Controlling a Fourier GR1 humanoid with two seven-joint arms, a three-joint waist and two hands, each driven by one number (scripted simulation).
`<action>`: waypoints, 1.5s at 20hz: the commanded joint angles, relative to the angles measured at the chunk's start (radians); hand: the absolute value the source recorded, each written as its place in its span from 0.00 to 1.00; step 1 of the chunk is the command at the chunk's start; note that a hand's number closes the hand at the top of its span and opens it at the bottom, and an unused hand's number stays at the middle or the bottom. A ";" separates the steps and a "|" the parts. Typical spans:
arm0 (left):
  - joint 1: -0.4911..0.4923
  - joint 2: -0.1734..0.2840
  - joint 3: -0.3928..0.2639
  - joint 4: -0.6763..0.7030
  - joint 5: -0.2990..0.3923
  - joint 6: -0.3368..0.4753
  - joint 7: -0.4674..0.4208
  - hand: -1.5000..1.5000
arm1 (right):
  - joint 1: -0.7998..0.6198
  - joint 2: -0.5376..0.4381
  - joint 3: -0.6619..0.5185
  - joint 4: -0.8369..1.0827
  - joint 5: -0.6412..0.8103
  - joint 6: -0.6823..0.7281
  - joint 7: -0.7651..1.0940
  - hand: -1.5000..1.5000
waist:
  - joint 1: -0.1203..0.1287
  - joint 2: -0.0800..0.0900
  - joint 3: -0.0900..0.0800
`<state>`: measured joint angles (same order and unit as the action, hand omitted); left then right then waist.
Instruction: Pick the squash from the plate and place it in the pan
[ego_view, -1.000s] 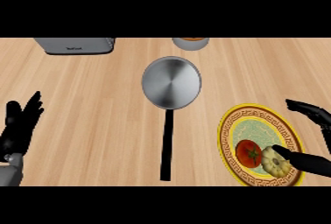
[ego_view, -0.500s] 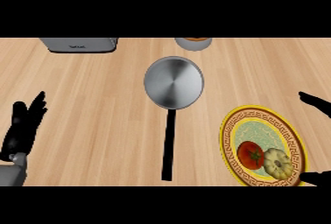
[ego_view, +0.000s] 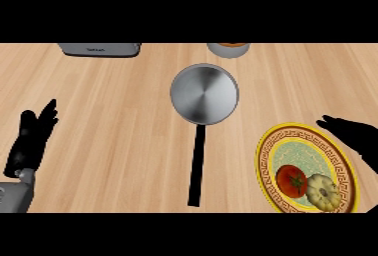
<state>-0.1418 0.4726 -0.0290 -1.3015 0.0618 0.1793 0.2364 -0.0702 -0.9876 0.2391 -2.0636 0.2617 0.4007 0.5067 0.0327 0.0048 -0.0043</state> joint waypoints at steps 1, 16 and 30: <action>0.020 -0.017 -0.012 0.007 -0.016 -0.003 -0.021 0.50 | -0.112 0.015 0.136 0.014 0.068 0.120 0.172 0.00 | 0.008 0.002 0.002; 0.090 -0.010 0.090 -0.074 -0.014 -0.064 0.001 0.50 | -0.095 0.262 0.286 0.172 0.347 0.232 0.215 0.00 | -0.028 -0.006 0.005; 0.008 -0.084 0.131 0.051 -0.104 -0.077 -0.051 0.50 | -0.036 0.360 0.228 0.241 0.540 0.295 0.090 0.00 | -0.033 -0.005 0.004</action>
<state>-0.1235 0.4155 0.0956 -1.2842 -0.0137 0.1040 0.2168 -0.1097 -0.6807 0.4765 -1.8532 0.7459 0.6874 0.6265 -0.0007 -0.0003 0.0000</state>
